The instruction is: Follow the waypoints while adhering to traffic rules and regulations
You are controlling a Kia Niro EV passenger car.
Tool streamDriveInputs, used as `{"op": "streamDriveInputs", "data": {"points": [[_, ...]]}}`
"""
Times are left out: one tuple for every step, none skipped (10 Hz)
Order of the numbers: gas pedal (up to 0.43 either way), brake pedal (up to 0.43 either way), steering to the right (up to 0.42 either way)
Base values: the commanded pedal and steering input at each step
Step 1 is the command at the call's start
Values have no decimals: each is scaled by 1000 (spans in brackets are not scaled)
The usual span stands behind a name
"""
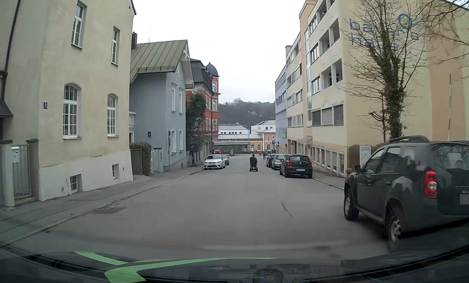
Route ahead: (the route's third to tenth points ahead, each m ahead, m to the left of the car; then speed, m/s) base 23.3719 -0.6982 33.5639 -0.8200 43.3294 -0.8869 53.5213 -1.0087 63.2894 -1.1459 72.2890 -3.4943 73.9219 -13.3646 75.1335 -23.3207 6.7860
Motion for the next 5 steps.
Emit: {"op": "streamDriveInputs", "data": {"points": [[0, 43, -3], [0, 37, -3], [0, 43, -3], [0, 61, -1], [0, 67, 1]]}}
